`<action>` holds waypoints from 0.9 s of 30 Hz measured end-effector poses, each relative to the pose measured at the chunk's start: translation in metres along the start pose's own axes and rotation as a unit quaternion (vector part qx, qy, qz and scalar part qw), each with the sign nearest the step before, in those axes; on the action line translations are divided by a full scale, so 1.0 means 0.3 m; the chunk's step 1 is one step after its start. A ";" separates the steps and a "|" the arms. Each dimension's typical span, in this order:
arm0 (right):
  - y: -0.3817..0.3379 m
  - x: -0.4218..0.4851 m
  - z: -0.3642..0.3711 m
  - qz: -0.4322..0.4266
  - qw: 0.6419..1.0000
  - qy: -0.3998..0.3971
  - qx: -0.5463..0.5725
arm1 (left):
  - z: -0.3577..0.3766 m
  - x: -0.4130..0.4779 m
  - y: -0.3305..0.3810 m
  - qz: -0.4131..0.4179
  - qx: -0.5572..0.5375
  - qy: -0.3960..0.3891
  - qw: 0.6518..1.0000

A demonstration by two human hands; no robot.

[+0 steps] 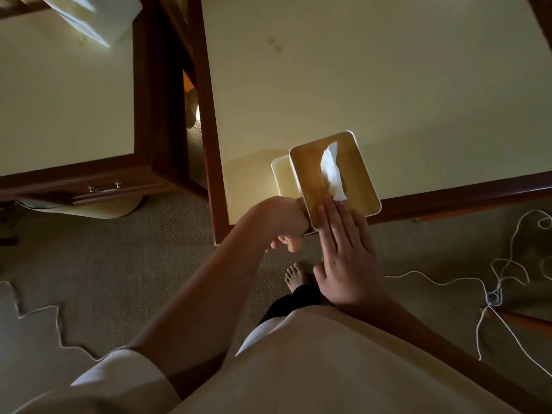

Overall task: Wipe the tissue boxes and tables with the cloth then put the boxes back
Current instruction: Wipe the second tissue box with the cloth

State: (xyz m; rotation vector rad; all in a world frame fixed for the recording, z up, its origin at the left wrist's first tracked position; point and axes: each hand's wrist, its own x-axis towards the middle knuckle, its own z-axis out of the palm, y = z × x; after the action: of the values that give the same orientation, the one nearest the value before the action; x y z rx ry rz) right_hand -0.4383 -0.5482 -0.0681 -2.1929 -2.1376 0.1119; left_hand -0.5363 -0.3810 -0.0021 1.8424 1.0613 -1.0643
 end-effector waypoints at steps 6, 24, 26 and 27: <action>0.004 -0.001 -0.011 -0.005 1.000 -0.003 0.000 | 0.031 -0.120 -0.136 0.063 -0.229 0.349 0.907; 0.001 0.001 -0.004 -0.011 1.000 0.022 0.017 | 0.246 -0.042 -0.087 0.113 -0.150 0.511 0.839; 0.000 0.000 -0.005 -0.011 1.000 0.021 0.016 | 0.240 -0.031 -0.084 0.025 -0.052 0.449 0.892; 0.000 0.001 -0.004 -0.008 1.000 0.019 0.013 | 0.229 -0.035 -0.075 0.005 -0.032 0.409 0.912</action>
State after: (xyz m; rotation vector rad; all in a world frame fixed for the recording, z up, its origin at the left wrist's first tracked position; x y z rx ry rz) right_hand -0.4382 -0.5480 -0.0668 -2.1456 -2.1226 0.0950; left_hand -0.5799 -0.4359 -0.0228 2.2851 1.5131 -0.1967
